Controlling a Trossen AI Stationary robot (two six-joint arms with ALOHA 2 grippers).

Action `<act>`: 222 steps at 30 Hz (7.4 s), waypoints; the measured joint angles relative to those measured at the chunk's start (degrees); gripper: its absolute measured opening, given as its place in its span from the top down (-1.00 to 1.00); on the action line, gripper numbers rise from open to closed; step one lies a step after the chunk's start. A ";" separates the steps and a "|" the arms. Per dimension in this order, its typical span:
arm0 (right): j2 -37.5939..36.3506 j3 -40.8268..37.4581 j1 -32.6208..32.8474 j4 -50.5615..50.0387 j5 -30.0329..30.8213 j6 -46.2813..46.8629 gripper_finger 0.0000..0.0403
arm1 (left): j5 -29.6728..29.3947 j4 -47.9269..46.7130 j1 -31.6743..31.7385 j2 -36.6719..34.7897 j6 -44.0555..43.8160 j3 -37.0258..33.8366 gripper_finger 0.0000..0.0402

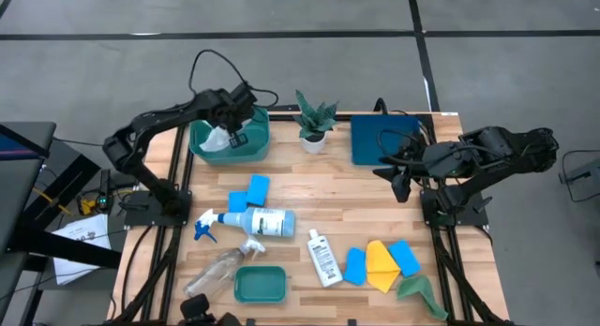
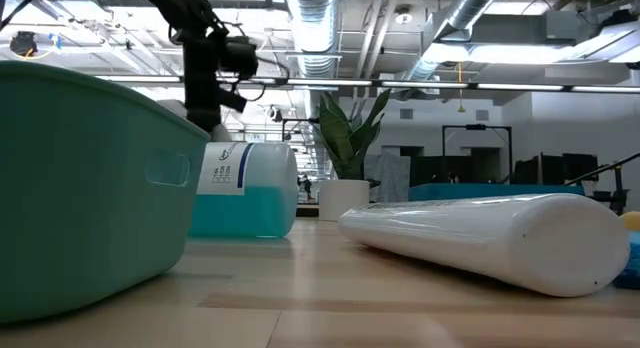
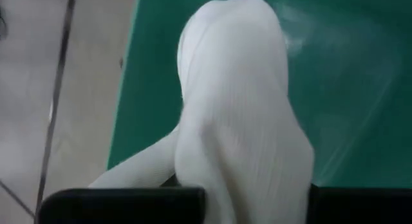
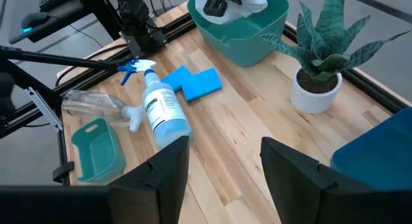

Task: Pick & Place Kitchen Items
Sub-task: Put the white microfiber cloth into the top green bin, then put the white spray bottle into the blue bin

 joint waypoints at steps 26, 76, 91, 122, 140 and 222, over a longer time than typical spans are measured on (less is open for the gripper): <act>0.02 0.00 3.53 -0.14 4.90 1.29 0.08 | 5.79 8.93 2.35 0.55 34.34 -9.04 0.89; 0.04 0.00 3.63 -0.03 6.23 1.46 0.08 | 9.57 14.54 -0.70 -11.65 26.35 -13.81 -0.23; 0.04 0.00 3.67 0.35 6.21 1.73 0.08 | 10.79 13.09 -0.68 -13.54 8.78 -13.81 -0.15; 0.04 0.02 3.65 0.33 6.21 2.25 0.08 | 13.07 22.90 -0.43 0.67 -27.46 -13.81 0.99; 0.04 0.02 3.65 0.35 7.23 1.30 0.08 | 11.84 21.22 -0.43 -21.20 -27.60 -13.81 0.35; 0.04 0.02 3.67 -0.20 6.82 1.13 0.08 | 8.11 9.83 -60.50 -10.36 -139.27 -13.84 0.58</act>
